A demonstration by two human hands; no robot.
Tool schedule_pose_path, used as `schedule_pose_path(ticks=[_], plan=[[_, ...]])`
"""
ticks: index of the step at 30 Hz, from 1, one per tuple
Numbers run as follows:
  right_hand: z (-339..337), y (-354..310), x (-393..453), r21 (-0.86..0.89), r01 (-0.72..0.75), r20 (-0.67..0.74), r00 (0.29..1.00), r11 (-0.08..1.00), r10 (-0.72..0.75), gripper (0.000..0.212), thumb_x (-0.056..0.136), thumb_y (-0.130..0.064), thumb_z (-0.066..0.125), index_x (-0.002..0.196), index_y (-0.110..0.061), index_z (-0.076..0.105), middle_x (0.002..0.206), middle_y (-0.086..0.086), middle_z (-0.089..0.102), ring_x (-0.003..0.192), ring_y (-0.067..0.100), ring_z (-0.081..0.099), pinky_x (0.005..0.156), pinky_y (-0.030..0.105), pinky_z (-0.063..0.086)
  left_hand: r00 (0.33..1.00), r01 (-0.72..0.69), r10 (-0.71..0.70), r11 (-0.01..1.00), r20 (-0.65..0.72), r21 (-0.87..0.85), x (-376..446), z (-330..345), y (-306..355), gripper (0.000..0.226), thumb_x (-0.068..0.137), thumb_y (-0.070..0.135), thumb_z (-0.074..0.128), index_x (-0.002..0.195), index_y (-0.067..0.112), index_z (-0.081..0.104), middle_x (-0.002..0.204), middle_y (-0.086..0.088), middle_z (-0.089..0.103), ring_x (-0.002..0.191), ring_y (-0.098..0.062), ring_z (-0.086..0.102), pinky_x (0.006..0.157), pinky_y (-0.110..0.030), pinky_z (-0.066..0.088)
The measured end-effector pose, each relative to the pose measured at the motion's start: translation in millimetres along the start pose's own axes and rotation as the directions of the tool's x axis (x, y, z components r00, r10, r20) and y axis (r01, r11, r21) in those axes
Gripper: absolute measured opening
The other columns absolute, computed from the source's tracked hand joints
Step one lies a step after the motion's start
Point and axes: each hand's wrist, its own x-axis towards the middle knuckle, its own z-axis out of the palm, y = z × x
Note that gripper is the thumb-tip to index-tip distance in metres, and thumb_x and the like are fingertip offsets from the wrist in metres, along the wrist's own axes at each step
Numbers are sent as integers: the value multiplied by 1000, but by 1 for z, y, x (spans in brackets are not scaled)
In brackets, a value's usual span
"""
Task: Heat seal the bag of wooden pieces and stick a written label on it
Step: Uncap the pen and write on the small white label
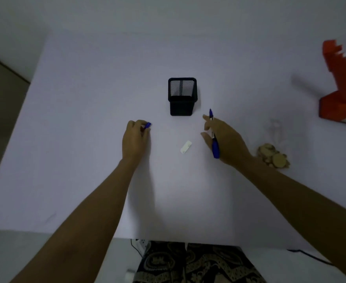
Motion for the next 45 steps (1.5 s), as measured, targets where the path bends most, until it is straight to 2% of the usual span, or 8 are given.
schedule_pose_path(ticks=[4, 11, 15, 20, 25, 30, 37, 45], plan=[[20, 2, -8, -59, 61, 34, 998, 996, -59, 27, 92, -28, 53, 98, -2, 59, 118, 20, 64, 96, 26, 66, 88, 34, 53, 1000, -3, 3, 1000, -20, -8, 1, 2, -3, 24, 94, 20, 55, 116, 11, 58, 108, -9, 53, 79, -13, 52, 77, -20, 39], [44, -4, -27, 16, 115, 41, 992, 993, -116, 22, 93, -26, 51, 104, -7, 53, 99, 17, 69, 81, 27, 65, 80, 41, 55, 997, 7, -12, 998, -79, -64, -10, 0, 0, 28, 95, 23, 54, 120, 12, 54, 111, -8, 52, 81, -11, 51, 76, -21, 42], [54, -8, -38, -40, 147, 76, 987, 988, -144, 26, 92, -22, 49, 101, -1, 62, 94, 12, 69, 79, 25, 65, 90, 35, 47, 995, -41, 32, 995, -98, -86, -38, 1, 11, 22, 97, 20, 50, 115, 11, 57, 113, -7, 50, 75, -9, 51, 72, -17, 41], [64, -7, -49, -109, 119, 113, 988, 987, -107, 31, 96, -27, 40, 94, -5, 61, 108, 16, 69, 104, 28, 65, 108, 39, 33, 994, -109, 111, 991, 16, -83, -70, 25, 10, 14, 95, 16, 53, 105, 13, 62, 108, -3, 53, 84, -11, 57, 77, -21, 48], [68, -13, -51, -131, 91, 118, 990, 987, -75, 21, 94, -23, 48, 95, -6, 60, 112, 19, 68, 110, 32, 63, 107, 49, 40, 998, -59, 59, 993, -10, -106, -72, 34, 15, 16, 94, 17, 55, 107, 14, 64, 108, -3, 57, 87, -9, 56, 86, -34, 53], [68, -10, -52, -184, 92, 141, 988, 979, -67, 18, 91, -21, 58, 98, -6, 63, 114, 18, 68, 114, 32, 61, 108, 49, 40, 996, -76, 79, 995, 43, -66, -75, 36, 30, 21, 96, 19, 52, 112, 12, 64, 109, -5, 62, 95, -13, 57, 88, -23, 47], [71, -7, -53, -199, 79, 158, 986, 977, -47, 20, 87, -20, 65, 101, -6, 64, 127, 18, 62, 123, 31, 56, 110, 48, 38, 994, 87, -86, 996, 71, -21, -82, 48, 65, 24, 97, 12, 47, 115, 5, 62, 108, -12, 64, 95, -19, 58, 78, -16, 37], [72, -9, -57, -176, 53, 195, 981, 983, -18, 54, 74, -15, 79, 122, -4, 57, 134, 18, 56, 127, 32, 51, 112, 48, 27, 961, 257, -257, 966, 102, 18, -80, 56, 88, 19, 95, 20, 52, 104, 7, 63, 103, -10, 63, 81, -12, 53, 71, -19, 39]])
